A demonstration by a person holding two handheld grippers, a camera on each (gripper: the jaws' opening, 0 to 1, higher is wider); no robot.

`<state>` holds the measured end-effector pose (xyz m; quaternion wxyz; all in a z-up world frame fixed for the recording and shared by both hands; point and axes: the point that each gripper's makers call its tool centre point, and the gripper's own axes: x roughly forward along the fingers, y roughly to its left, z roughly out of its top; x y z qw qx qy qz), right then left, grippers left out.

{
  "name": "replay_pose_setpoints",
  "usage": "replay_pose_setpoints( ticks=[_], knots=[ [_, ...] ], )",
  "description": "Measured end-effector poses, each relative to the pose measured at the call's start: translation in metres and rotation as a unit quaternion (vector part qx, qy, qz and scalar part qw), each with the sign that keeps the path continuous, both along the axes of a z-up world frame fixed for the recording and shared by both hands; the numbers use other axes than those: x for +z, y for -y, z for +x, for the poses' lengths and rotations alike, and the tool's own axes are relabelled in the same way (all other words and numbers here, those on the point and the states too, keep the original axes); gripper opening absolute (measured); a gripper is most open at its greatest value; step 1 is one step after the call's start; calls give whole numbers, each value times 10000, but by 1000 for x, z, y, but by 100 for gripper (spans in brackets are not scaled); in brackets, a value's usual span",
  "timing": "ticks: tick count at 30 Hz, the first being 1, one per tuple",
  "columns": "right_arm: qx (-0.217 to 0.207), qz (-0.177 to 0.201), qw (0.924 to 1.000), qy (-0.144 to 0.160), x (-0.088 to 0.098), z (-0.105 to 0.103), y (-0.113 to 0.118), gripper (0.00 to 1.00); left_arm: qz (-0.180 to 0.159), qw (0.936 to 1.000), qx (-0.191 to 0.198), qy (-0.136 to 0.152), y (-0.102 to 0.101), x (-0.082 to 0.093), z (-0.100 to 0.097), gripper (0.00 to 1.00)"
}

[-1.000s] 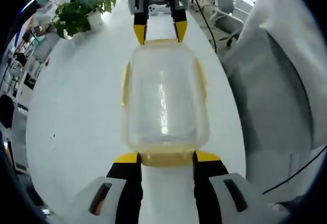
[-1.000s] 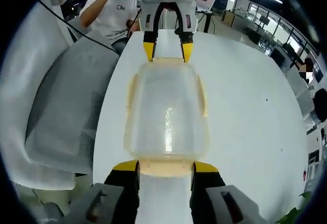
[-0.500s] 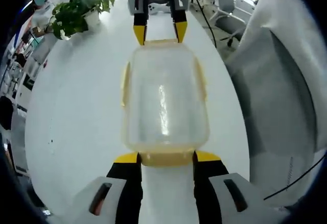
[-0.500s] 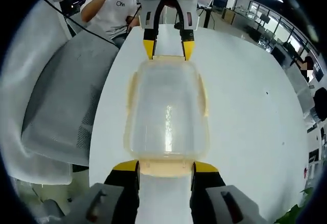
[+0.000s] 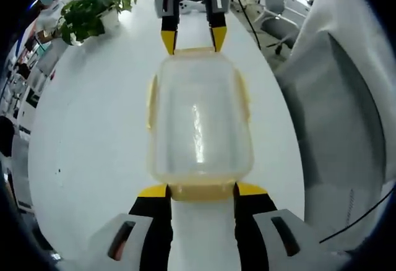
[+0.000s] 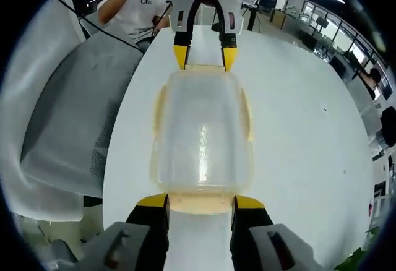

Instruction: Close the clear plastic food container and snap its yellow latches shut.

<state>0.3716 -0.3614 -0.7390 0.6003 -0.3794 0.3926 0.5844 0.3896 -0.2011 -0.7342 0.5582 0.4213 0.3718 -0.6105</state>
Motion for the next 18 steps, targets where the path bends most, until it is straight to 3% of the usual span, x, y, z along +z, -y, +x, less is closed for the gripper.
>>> replay_pose_setpoints(
  ticks=[18],
  knots=[
    [40, -21, 10000, -22, -9, 2, 1, 36, -1, 10000, -18, 3, 0, -9, 1, 36]
  ],
)
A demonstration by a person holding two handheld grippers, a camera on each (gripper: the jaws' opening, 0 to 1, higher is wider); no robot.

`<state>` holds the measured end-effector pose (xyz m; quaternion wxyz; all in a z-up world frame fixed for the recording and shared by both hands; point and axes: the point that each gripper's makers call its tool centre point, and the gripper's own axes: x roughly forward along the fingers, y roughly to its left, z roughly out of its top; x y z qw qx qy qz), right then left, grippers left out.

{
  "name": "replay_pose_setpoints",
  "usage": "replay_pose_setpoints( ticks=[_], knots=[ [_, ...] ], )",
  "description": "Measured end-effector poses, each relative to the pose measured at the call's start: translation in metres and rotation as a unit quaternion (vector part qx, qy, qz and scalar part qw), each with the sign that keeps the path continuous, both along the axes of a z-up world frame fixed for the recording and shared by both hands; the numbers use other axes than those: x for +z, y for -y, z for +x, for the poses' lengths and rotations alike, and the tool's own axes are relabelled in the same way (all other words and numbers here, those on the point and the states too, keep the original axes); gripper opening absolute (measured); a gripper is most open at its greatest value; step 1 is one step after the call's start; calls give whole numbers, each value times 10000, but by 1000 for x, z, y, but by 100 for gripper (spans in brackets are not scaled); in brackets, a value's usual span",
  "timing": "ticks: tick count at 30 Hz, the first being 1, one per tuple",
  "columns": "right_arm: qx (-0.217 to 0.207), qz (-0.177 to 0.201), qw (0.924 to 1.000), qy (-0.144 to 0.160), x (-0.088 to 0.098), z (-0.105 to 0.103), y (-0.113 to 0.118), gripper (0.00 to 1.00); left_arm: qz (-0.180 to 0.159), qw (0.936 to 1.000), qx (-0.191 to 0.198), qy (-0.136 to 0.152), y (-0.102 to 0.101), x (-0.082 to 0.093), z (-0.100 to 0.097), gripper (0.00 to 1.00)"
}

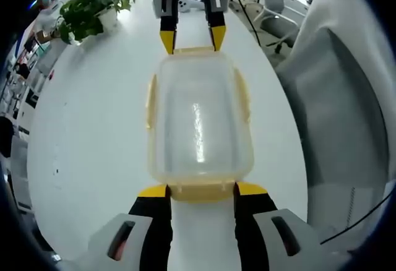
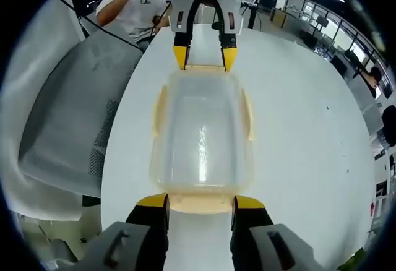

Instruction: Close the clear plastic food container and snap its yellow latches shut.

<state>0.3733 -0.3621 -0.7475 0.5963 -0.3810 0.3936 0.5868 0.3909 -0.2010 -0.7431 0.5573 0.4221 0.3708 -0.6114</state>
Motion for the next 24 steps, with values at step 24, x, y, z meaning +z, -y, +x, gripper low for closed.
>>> replay_pose_setpoints(
  ticks=[24],
  knots=[
    [204, -209, 9996, 30, -4, -3, 4, 37, 126, 9999, -58, 65, 0, 0, -6, 37]
  ],
)
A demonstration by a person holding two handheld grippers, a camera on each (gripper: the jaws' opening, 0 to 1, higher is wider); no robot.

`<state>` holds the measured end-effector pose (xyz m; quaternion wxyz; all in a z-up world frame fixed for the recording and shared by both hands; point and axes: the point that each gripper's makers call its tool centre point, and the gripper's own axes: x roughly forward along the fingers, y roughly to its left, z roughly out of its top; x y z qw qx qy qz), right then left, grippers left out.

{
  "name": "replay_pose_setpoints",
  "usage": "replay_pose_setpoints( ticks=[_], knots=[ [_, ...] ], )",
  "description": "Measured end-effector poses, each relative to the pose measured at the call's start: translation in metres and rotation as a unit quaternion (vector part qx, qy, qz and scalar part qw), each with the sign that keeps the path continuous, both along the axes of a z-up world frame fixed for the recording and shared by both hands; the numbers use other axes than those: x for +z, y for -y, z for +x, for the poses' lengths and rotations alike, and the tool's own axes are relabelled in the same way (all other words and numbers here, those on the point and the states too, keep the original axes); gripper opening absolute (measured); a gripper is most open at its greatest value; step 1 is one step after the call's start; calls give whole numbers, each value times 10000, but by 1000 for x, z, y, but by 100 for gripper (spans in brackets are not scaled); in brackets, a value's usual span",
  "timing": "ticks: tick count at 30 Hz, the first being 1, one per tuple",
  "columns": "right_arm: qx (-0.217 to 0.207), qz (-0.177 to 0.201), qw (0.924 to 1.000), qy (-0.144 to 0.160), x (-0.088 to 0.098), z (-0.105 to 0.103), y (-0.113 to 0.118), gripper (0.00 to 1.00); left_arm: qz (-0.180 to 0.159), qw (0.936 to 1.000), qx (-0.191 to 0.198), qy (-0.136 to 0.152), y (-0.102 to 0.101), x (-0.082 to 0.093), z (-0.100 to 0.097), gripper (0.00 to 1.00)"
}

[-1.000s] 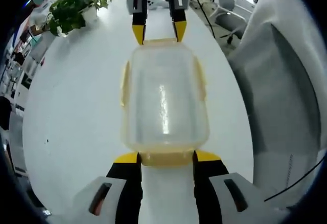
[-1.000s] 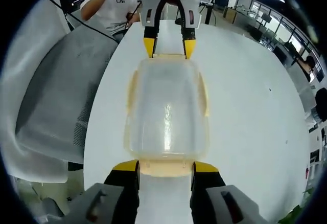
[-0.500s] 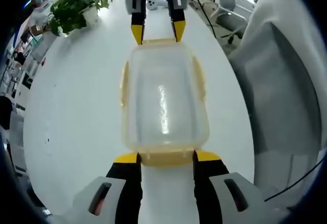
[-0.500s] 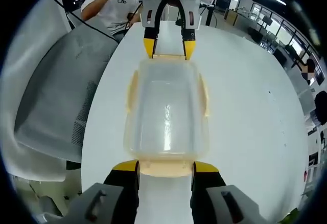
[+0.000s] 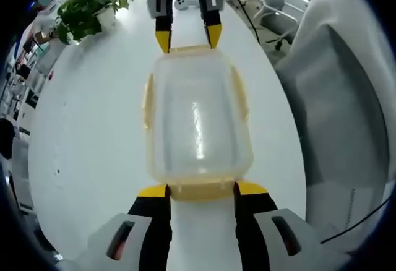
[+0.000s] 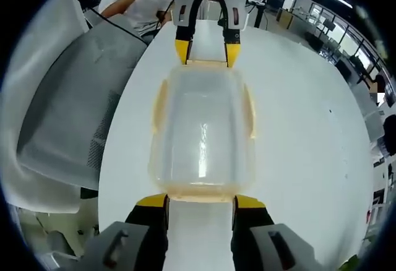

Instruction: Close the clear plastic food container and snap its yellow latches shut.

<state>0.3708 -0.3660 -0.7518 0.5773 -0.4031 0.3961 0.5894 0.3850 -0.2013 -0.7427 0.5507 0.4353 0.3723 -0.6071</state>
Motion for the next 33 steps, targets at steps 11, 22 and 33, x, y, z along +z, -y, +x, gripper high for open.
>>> replay_pose_setpoints(
  ticks=[11, 22, 33],
  knots=[
    [103, -173, 9997, 147, -2, 2, 6, 43, 33, 9999, -111, 19, -2, -1, -1, 37],
    [72, -249, 9992, 293, 0, 6, 10, 39, -52, 10000, 34, -50, -2, 4, -4, 42],
    [-11, -232, 9991, 357, 7, 6, 10, 39, -102, 9998, 156, 26, -3, 7, -2, 41]
  ],
)
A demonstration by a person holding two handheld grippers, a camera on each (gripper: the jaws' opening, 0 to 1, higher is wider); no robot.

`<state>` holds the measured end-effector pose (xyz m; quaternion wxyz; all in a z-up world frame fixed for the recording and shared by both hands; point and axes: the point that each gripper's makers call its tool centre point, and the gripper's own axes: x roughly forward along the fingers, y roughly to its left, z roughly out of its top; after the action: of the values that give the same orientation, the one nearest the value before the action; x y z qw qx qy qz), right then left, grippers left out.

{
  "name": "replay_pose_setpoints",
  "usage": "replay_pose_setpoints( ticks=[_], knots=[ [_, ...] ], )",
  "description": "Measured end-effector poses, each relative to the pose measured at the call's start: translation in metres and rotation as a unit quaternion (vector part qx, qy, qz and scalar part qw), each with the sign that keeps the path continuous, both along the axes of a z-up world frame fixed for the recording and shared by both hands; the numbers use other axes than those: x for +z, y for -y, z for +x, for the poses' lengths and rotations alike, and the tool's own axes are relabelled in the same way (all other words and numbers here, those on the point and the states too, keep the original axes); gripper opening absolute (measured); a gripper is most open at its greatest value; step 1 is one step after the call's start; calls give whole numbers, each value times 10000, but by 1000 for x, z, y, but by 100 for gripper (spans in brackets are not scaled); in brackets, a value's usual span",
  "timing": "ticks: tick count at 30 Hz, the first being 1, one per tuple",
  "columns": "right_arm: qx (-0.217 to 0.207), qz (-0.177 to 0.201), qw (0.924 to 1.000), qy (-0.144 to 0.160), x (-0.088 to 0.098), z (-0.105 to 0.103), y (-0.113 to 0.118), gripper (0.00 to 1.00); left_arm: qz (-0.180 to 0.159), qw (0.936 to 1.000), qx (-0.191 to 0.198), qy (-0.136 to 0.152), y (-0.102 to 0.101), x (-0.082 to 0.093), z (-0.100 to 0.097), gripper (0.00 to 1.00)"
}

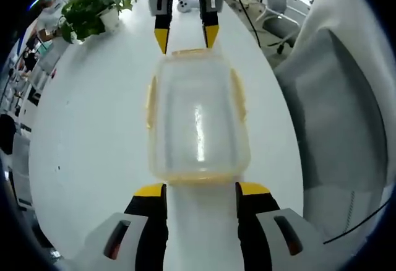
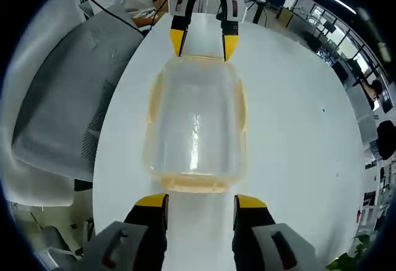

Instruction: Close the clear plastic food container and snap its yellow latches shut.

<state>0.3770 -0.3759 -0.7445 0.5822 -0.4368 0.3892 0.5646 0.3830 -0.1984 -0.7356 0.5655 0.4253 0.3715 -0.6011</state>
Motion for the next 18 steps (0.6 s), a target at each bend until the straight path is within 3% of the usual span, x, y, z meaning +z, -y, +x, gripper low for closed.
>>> replay_pose_setpoints(
  ticks=[9, 14, 18],
  knots=[
    [-123, 133, 9998, -62, 10, -4, -6, 40, -93, 9996, 252, 18, -4, 8, 6, 41],
    [-350, 289, 9988, -161, 17, -5, -11, 43, -361, 9964, 744, -177, 0, 15, 8, 40],
    [-573, 353, 9976, -154, 22, -2, -12, 40, -361, 9956, 848, -177, -3, 15, 8, 39]
  ],
)
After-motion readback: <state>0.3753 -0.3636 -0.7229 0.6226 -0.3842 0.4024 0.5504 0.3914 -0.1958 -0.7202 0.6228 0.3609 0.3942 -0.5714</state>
